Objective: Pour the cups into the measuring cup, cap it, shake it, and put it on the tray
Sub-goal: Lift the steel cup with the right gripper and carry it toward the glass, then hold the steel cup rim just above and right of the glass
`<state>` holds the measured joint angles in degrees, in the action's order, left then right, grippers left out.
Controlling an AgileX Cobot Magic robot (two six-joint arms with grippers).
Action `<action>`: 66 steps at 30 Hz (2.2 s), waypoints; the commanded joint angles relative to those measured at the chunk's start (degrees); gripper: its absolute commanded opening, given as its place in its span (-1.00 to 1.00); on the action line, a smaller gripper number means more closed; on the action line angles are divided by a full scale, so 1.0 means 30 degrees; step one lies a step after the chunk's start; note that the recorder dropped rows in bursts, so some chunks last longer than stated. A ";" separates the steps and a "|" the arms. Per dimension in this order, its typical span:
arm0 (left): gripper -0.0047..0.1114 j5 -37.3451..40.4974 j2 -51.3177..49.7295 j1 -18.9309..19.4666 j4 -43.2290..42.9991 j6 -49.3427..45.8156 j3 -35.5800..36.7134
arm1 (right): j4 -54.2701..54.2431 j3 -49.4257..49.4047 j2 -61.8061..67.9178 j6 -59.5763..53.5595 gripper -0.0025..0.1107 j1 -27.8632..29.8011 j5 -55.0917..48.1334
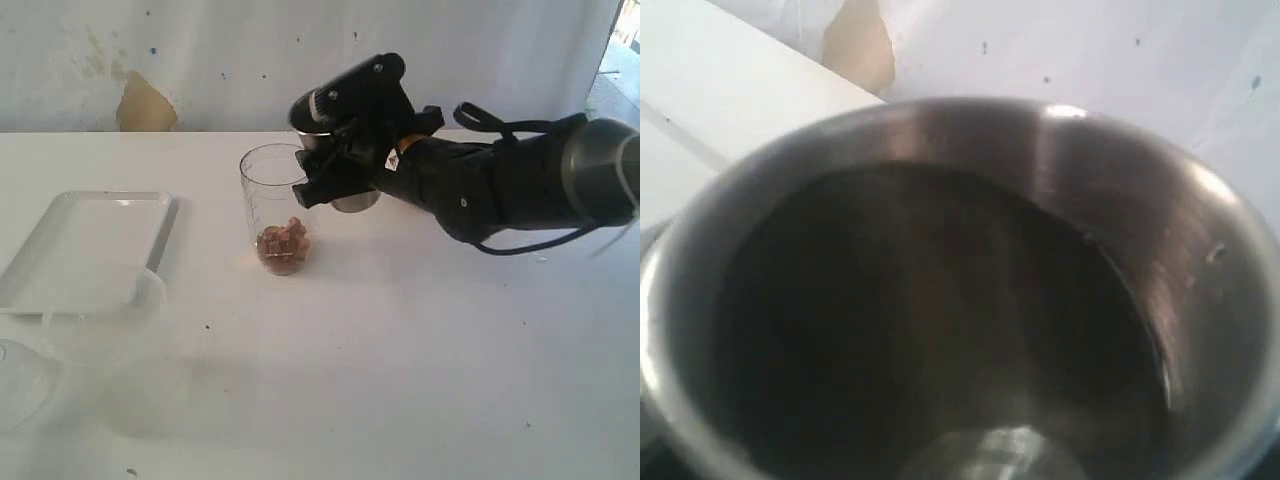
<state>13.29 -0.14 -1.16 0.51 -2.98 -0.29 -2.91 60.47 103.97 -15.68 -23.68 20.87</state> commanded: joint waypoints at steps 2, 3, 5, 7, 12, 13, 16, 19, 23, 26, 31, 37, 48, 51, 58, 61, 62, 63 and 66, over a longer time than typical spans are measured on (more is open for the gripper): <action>-0.90 0.0005 0.0048 -0.0044 -0.0044 0.0041 0.0095 | -0.0117 0.1585 0.0340 -0.0437 -0.96 0.0318 0.0346; -0.90 0.0005 0.0048 -0.0044 -0.0044 0.0041 0.0095 | -0.0260 0.1648 0.0383 -0.0437 -0.96 0.0408 0.0346; -0.90 0.0005 0.0048 -0.0044 -0.0044 0.0041 0.0095 | -0.0565 0.1657 0.0383 -0.0437 -0.96 0.0723 0.0346; -0.90 0.0005 0.0048 -0.0044 -0.0044 0.0041 0.0095 | -0.0753 0.1657 0.0383 -0.0437 -0.96 0.1091 0.0302; -0.90 0.0005 0.0048 -0.0044 -0.0044 0.0041 0.0095 | -0.0800 0.1657 0.0383 -0.1864 -0.96 0.1581 0.0230; -0.90 0.0005 0.0048 -0.0044 -0.0044 0.0041 0.0095 | -0.0800 0.1657 0.0383 -0.2229 -0.96 0.1576 0.0230; -0.90 0.0005 0.0048 -0.0044 -0.0044 0.0041 0.0095 | -0.0800 0.1657 0.0383 -0.3106 -0.96 0.1576 0.0052; -0.90 0.0005 0.0048 -0.0044 -0.0044 0.0041 0.0095 | -0.0800 0.1657 0.0383 -0.3592 -0.96 0.1576 0.0113; -0.90 0.0005 0.0048 -0.0044 -0.0044 0.0041 0.0095 | -0.0800 0.1820 0.0383 -0.4261 -0.96 0.1576 0.0113; -0.90 0.0005 0.0048 -0.0044 -0.0044 0.0041 0.0095 | -0.0800 0.2115 0.0383 -0.4261 -0.96 0.1576 -0.0129; -0.90 0.0005 0.0048 -0.0044 -0.0044 0.0041 0.0095 | -0.0800 0.2932 0.0446 -0.4261 -0.96 0.1576 -0.0534; -0.90 0.0005 0.0048 -0.0044 -0.0044 0.0041 0.0095 | -0.0703 0.3269 0.0533 -0.4261 -0.96 0.1576 -0.1026; -0.90 0.0005 0.0048 -0.0044 -0.0044 0.0041 0.0095 | -0.0460 0.3269 0.0533 -0.6368 -0.96 0.1576 -0.0741; -0.90 0.0005 0.0048 -0.0044 -0.0044 0.0041 0.0095 | -0.0460 0.3269 0.0533 -0.6412 -0.96 0.1576 -0.0637; -0.90 0.0005 0.0048 -0.0044 -0.0044 0.0041 0.0095 | -0.0460 0.3269 0.0533 -0.6331 -0.96 0.1576 -0.1073; -0.90 0.0005 0.0048 -0.0044 -0.0044 0.0041 0.0095 | -0.0460 0.3269 0.0533 -0.6331 -0.96 0.1576 -0.1214; -0.90 0.0005 0.0048 -0.0044 -0.0044 0.0041 0.0095 | -0.0460 0.3269 0.0533 -0.6331 -0.96 0.1576 -0.1262; -0.90 0.0005 0.0048 -0.0044 -0.0044 0.0041 0.0095 | -0.0460 0.3269 0.0533 -0.6278 -0.96 0.1488 -0.1352; -0.90 0.0005 0.0048 -0.0044 -0.0044 0.0041 0.0095 | -0.0460 0.3269 0.0533 -0.6278 -0.96 0.1446 -0.1387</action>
<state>13.29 -0.14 -1.16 0.51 -2.98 -0.29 -4.85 69.43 106.48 -34.13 -19.21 13.68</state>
